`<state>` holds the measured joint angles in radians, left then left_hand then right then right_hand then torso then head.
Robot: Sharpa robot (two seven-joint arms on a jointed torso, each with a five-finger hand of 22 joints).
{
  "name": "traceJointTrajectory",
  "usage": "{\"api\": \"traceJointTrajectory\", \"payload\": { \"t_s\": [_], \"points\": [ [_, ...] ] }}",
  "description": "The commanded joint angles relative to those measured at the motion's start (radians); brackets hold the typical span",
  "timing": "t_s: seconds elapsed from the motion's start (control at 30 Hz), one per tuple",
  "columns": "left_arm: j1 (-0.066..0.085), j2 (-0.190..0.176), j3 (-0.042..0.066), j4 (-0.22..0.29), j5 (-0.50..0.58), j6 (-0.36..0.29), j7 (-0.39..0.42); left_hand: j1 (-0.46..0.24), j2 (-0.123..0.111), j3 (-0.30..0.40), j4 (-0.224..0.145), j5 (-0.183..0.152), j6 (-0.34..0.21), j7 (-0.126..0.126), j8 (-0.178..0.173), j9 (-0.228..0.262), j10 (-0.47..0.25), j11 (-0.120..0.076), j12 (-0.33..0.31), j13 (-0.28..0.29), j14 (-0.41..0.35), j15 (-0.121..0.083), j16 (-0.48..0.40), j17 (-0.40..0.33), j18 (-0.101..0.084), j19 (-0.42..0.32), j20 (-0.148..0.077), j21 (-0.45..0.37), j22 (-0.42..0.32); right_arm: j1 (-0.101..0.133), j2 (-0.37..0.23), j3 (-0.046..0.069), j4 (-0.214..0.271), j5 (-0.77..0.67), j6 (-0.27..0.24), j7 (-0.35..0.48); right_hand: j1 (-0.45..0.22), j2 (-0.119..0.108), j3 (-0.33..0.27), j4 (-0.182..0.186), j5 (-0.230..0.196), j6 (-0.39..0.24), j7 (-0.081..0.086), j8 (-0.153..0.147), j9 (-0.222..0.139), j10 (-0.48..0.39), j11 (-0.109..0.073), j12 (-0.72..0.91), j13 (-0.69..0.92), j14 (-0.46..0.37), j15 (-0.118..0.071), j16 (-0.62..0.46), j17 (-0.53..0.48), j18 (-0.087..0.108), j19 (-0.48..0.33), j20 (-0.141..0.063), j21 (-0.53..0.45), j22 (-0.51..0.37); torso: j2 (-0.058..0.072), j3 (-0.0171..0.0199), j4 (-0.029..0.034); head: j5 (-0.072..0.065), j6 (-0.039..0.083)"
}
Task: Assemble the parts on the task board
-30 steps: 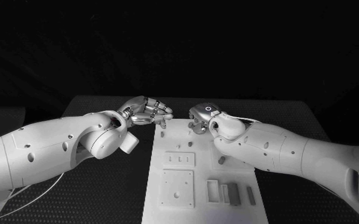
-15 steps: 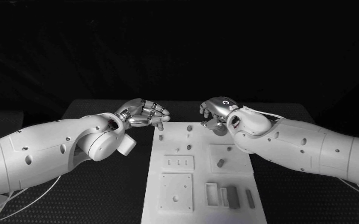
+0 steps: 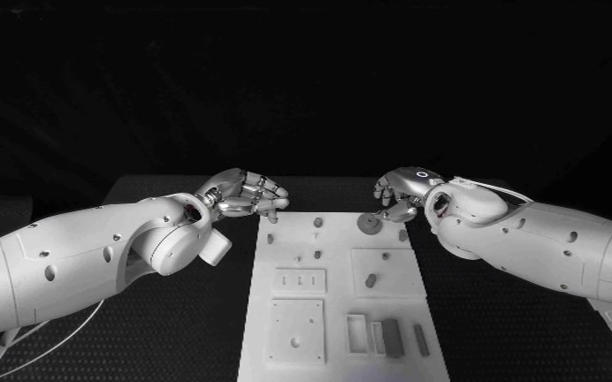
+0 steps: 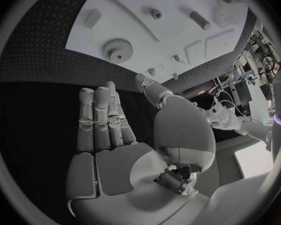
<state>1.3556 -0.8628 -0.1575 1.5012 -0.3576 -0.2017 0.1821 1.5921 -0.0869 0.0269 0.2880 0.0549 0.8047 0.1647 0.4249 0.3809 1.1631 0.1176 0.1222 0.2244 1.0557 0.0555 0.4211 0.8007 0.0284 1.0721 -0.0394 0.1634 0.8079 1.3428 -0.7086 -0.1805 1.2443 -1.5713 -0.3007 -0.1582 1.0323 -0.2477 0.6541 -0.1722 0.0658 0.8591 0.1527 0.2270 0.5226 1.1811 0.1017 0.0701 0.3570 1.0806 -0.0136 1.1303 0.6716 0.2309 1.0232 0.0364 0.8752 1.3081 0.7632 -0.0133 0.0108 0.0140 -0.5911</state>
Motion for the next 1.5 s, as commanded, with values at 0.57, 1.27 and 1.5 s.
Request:
{"api": "traceJointTrajectory", "payload": {
  "t_s": [0.57, 1.27, 1.5],
  "points": [
    [0.002, 0.015, 0.001, -0.011, 0.006, 0.022, 0.017, -0.009, 0.005, -0.004, 0.003, -0.005, 0.003, 0.004, -0.003, 0.0, -0.003, 0.004, -0.009, 0.001, -0.003, 0.001, -0.006, 0.002, 0.02, 0.002, -0.004, -0.007, 0.003, -0.056, 0.099, -0.001, -0.157, -0.011, 0.066, 0.068, 0.034, -0.008, -0.05, 0.024, 0.002, -0.031, -0.023, 0.003, -0.02, 0.047, -0.078, 0.38, 0.38, 0.012, -0.061, 0.122, 0.078, 0.031, 0.021, -0.025, 0.084, 0.025, 0.003, 0.0032, 0.0041, -0.006, -0.003],
    [0.002, 0.02, 0.001, -0.011, 0.006, 0.027, 0.011, -0.01, 0.006, -0.004, 0.003, -0.005, 0.001, 0.007, -0.005, 0.0, -0.005, 0.005, -0.012, 0.002, -0.003, 0.002, -0.007, 0.003, 0.021, 0.003, -0.003, -0.009, 0.004, -0.062, 0.142, -0.001, -0.237, 0.062, 0.087, 0.088, 0.029, 0.036, -0.043, 0.004, 0.001, -0.027, -0.031, 0.035, -0.03, -0.126, -0.09, 0.875, 0.801, 0.007, -0.079, 0.273, 0.215, 0.031, -0.002, -0.052, 0.267, 0.025, 0.004, 0.0044, 0.0024, -0.006, -0.011],
    [0.002, 0.019, 0.001, -0.009, 0.006, 0.028, 0.01, -0.01, 0.006, -0.004, 0.003, -0.005, 0.001, 0.008, -0.006, 0.0, -0.005, 0.005, -0.013, 0.002, -0.003, 0.002, -0.007, 0.004, 0.021, 0.003, -0.003, -0.009, 0.004, -0.071, 0.152, -0.001, -0.253, 0.062, 0.092, 0.091, 0.025, 0.045, -0.038, 0.003, 0.001, -0.026, -0.033, 0.04, -0.029, -0.129, -0.092, 0.921, 0.809, 0.015, -0.081, 0.292, 0.238, 0.031, -0.001, -0.06, 0.298, 0.023, 0.005, 0.005, 0.0031, -0.005, -0.016]
  ]
}}
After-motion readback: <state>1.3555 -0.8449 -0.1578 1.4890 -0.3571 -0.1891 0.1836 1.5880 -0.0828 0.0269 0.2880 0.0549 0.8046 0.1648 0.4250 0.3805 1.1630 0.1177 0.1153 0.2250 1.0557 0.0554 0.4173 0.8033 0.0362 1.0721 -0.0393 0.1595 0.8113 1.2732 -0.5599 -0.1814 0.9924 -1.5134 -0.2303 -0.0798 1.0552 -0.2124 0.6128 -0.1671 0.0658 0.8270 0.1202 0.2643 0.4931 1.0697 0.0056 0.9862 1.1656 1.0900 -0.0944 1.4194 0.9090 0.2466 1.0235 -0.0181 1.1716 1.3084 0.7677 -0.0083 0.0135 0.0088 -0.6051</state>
